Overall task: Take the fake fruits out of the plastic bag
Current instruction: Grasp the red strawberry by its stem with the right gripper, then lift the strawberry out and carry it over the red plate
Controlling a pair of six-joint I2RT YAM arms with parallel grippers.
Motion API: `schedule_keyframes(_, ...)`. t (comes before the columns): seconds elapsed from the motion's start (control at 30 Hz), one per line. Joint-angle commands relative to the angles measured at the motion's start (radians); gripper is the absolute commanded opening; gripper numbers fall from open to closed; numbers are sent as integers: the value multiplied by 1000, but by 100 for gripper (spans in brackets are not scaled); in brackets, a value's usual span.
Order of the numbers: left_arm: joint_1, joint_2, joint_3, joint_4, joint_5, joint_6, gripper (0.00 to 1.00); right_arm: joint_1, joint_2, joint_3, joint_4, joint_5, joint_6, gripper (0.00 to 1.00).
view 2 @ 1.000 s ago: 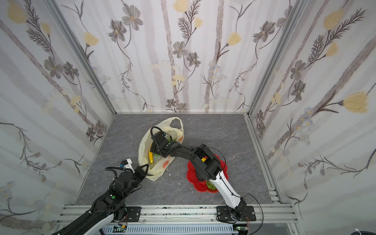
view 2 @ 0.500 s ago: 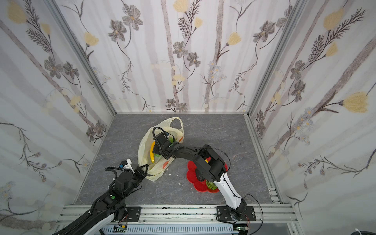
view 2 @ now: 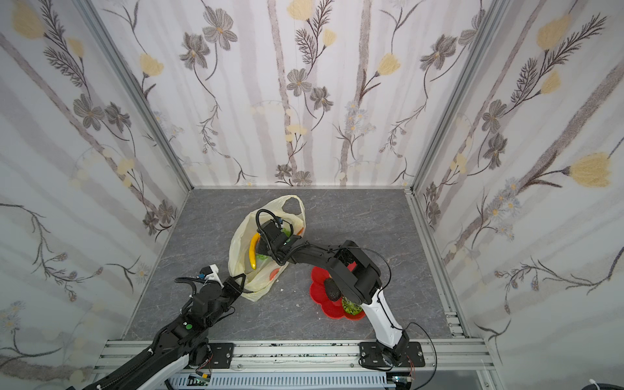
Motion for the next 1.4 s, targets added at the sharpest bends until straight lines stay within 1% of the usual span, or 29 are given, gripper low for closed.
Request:
schedule_keyframes(0.0, -1, 22, -1, 14, -29, 52, 0, 0, -29, -17, 61, 26, -30, 0)
schedule_keyframes(0.13, -1, 78, 30, 21, -50, 123, 0, -1, -53, -43, 82, 14, -56, 0)
schedule_keyframes(0.2, 0, 135, 56, 34, -52, 170, 0, -8, -54, -51, 108, -36, -75, 0)
schedule_keyframes(0.27, -1, 219, 91, 57, -31, 222, 0, -21, -53, -51, 114, -90, -90, 0)
schedule_keyframes(0.3, 0, 254, 107, 68, -19, 243, 0, -24, -56, -55, 116, -100, -99, 0)
schedule_keyframes(0.37, 0, 332, 142, 88, -13, 285, 0, -27, -71, -61, 112, -99, -123, 0)
schedule_keyframes(0.47, 0, 429, 192, 111, -34, 336, 0, -35, -94, -64, 93, -100, -149, 0)
schedule_keyframes(0.57, 0, 521, 251, 117, -37, 361, 0, -53, -122, -83, 95, -133, -159, 0)
schedule_keyframes(0.7, 0, 622, 312, 130, -25, 400, 0, -68, -184, -121, 92, -146, -176, 0)
schedule_keyframes(0.83, 0, 663, 337, 153, -32, 450, 0, -93, -251, -167, 69, -172, -191, 0)
schedule_keyframes(0.93, 1, 671, 331, 175, -54, 474, 0, -92, -317, -198, 4, -202, -230, 0)
schedule_keyframes(1.17, -1, 654, 296, 213, -74, 495, 0, -148, -550, -354, -191, -163, -321, 0)
schedule_keyframes(1.37, 0, 639, 292, 218, -71, 495, 0, -165, -780, -468, -368, -102, -349, 0)
